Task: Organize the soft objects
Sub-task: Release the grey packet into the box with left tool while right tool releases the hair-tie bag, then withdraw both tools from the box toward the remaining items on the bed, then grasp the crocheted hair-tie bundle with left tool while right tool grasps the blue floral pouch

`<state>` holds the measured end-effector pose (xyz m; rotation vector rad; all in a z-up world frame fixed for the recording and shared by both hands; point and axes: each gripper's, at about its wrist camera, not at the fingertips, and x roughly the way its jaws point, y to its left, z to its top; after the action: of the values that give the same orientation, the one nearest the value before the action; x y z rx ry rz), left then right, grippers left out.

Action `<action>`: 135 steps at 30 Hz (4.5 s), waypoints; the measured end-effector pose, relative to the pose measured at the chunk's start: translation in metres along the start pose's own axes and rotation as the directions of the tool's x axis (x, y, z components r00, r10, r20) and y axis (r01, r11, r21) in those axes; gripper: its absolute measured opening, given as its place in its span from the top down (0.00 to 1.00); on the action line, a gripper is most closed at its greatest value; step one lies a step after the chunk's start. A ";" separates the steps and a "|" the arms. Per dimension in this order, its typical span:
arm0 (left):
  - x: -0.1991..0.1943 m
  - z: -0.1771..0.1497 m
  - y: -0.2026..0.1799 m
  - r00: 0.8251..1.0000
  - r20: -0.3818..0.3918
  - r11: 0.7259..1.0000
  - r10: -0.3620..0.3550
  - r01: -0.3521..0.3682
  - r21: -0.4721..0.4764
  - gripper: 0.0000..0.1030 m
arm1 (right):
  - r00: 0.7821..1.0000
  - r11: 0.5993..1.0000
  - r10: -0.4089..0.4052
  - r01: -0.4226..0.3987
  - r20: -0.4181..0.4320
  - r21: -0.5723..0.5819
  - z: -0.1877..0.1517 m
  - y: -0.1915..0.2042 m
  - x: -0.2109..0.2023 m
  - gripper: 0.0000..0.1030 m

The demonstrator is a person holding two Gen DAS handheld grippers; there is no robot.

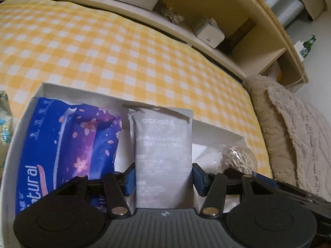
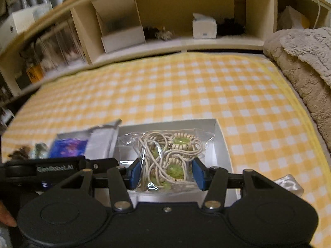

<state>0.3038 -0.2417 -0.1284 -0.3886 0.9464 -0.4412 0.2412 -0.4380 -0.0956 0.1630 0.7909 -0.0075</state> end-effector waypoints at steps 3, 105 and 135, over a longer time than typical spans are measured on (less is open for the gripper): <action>0.006 -0.002 0.001 1.000 -0.005 1.000 0.016 -0.016 0.001 0.44 | 0.999 0.999 -0.022 0.022 -0.027 -0.028 0.000 0.002 0.015 0.49; -0.310 -0.015 0.124 0.864 0.404 0.904 0.301 -0.393 0.168 0.00 | 0.964 0.994 0.047 -0.019 0.262 -0.107 -0.082 0.165 -0.179 0.00; -0.175 0.002 0.186 0.941 0.283 0.930 0.186 -0.262 0.258 0.18 | 0.943 0.916 0.319 -0.281 0.096 -0.287 -0.015 0.245 0.024 0.19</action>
<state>0.2513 0.0063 -0.1005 -0.0601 0.6520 -0.3047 0.2638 -0.1920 -0.0881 0.0233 0.6112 0.3768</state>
